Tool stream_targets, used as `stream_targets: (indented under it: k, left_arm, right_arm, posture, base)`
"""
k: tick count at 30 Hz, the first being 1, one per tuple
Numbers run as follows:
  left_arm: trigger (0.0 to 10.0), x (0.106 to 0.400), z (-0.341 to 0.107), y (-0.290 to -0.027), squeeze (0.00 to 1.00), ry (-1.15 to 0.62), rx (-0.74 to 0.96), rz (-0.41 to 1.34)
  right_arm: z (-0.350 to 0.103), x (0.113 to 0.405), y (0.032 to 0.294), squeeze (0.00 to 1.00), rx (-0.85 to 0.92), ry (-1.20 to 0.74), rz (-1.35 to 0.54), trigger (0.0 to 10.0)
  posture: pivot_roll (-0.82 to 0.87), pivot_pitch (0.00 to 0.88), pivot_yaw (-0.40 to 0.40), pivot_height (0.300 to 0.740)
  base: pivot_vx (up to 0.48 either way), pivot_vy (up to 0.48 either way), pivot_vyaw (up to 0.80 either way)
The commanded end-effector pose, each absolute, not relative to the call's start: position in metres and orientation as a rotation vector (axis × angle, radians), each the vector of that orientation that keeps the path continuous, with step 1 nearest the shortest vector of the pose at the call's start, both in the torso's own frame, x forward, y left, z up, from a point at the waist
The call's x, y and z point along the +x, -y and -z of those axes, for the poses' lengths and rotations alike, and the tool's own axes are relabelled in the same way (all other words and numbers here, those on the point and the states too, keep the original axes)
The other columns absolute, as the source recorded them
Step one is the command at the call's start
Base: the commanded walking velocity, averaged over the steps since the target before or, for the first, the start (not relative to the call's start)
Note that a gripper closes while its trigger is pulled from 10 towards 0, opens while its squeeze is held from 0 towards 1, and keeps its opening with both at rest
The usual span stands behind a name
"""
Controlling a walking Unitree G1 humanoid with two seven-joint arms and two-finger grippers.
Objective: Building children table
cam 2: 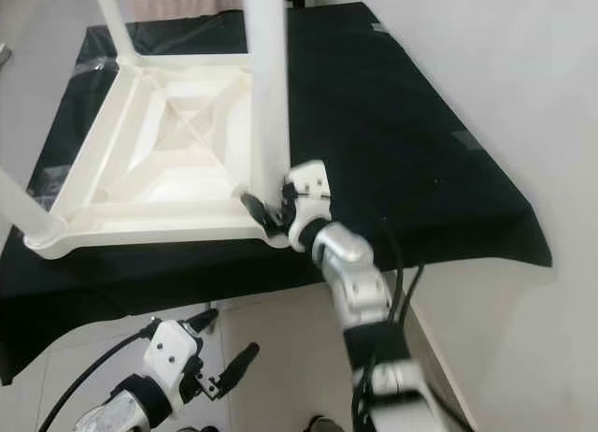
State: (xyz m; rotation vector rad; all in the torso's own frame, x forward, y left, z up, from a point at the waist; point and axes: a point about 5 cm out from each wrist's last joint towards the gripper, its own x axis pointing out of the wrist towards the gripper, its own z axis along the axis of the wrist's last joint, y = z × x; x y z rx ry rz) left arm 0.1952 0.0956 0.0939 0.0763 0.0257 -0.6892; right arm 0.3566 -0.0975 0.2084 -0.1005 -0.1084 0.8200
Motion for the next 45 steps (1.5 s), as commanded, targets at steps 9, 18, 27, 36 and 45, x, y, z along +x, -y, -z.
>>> stream_targets:
  k: [9,18,27,36,45]
  left_arm:
    - [10.0,0.192,-0.088,-0.094,0.00,-0.041,0.084,0.677]
    - [10.0,0.191,-0.087,-0.090,0.00,-0.036,0.074,0.674]
    - [10.0,0.191,-0.087,-0.090,0.00,-0.035,0.073,0.674]
    - [10.0,0.195,-0.086,-0.094,0.00,-0.036,0.086,0.665]
    - [10.0,0.197,-0.087,-0.094,0.00,-0.026,0.091,0.646]
  right_arm:
    - [-0.231,0.370,0.087,0.00,-0.192,0.084,-1.158,8.4]
    - [-0.237,0.376,0.086,0.00,-0.102,0.093,-1.213,0.0]
    - [-0.224,0.382,0.109,0.00,-0.075,0.090,-0.930,0.0]
    - [-0.153,0.336,0.042,0.00,-0.027,-0.037,-0.325,0.0]
    - [-0.167,0.356,0.037,0.00,-0.038,-0.019,-0.390,10.0]
  posture:
    - [0.05,0.212,-0.038,0.740]
    - [0.03,0.215,-0.034,0.740]
    - [0.02,0.220,-0.034,0.740]
    - [0.04,0.209,-0.031,0.740]
    - [0.05,0.212,-0.040,0.740]
  base:
    - [0.000,0.000,0.00]
    - [0.000,0.000,0.00]
    - [0.000,0.000,0.00]
    - [0.000,0.000,0.00]
    - [0.000,0.000,0.00]
